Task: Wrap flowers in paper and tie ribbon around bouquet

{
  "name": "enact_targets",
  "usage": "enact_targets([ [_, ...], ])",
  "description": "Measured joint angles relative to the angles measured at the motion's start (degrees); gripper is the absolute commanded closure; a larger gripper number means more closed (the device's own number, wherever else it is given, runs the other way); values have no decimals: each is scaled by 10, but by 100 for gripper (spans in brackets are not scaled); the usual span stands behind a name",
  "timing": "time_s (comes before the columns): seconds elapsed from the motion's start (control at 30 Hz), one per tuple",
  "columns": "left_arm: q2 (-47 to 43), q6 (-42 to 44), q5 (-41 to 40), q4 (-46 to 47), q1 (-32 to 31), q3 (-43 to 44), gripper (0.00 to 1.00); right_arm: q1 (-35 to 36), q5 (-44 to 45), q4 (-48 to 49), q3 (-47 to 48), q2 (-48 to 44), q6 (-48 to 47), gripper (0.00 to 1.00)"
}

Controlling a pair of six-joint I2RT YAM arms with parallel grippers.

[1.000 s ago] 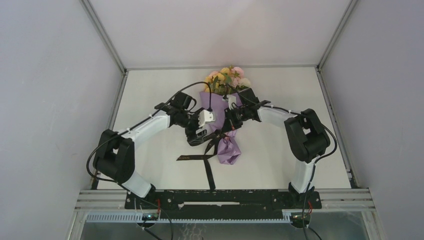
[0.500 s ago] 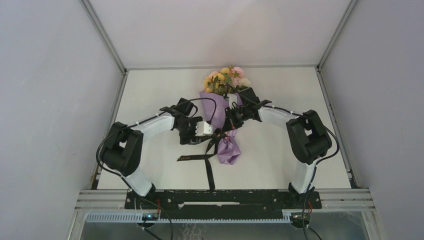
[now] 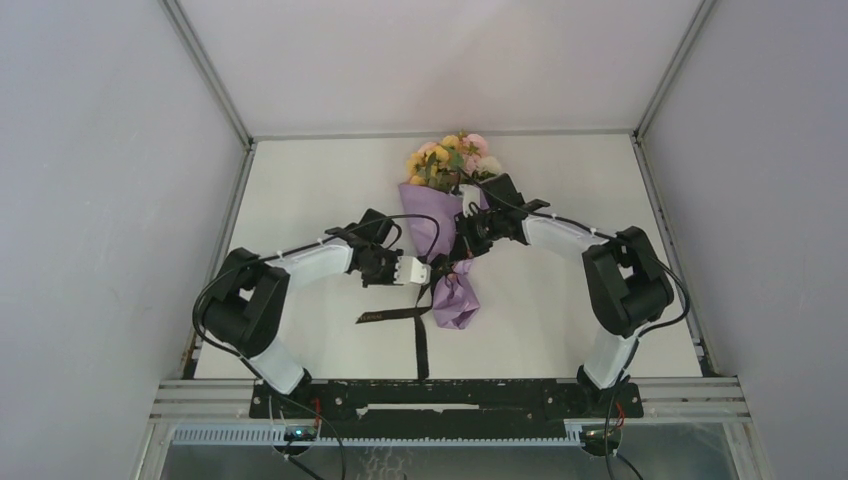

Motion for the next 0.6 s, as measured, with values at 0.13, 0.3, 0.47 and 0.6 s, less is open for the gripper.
enact_targets([
  [0.13, -21, 0, -14, 4, 2, -19, 100, -13, 15, 0, -26, -33, 11, 100],
  [0.3, -46, 0, -24, 24, 3, -40, 100, -33, 28, -2, -56, -48, 26, 100],
  [0.47, -59, 0, -26, 41, 3, -56, 100, -33, 37, -7, -63, -48, 33, 100],
  [0.6, -61, 0, -27, 49, 3, -56, 100, -30, 38, -3, -63, -48, 34, 95],
])
